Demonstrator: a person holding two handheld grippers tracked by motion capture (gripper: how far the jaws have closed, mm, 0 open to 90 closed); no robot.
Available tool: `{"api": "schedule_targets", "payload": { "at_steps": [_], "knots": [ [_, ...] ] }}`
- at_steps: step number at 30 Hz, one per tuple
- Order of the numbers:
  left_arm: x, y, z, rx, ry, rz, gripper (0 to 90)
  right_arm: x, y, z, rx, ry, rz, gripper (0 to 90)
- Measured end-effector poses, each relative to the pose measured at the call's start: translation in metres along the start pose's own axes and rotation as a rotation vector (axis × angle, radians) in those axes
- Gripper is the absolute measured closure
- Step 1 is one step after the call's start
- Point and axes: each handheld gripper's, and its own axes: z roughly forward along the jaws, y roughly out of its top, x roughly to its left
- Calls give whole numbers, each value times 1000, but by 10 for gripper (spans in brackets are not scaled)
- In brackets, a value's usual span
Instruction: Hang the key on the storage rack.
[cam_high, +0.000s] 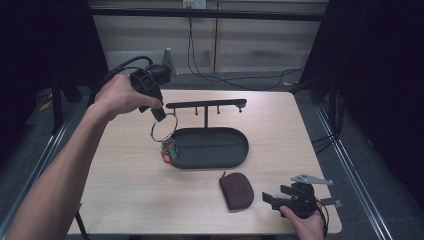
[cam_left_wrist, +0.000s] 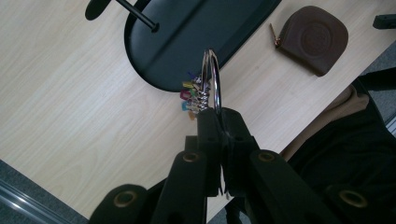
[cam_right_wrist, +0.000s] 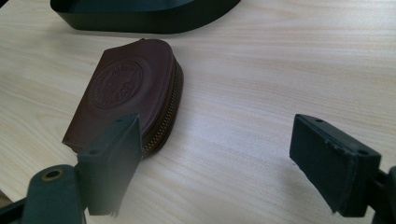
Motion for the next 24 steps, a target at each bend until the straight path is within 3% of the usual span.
{"api": "schedule_targets", "payload": {
  "at_steps": [7,17,24],
  "knots": [
    [8,10,6,23,6,-27,881,1,0,0,2,2,2,165],
    [25,35,28,32,23,-74,881,1,0,0,2,6,-6,165],
    [33,41,33,37,32,-104,881,2,0,0,6,6,-14,165]
  ]
}}
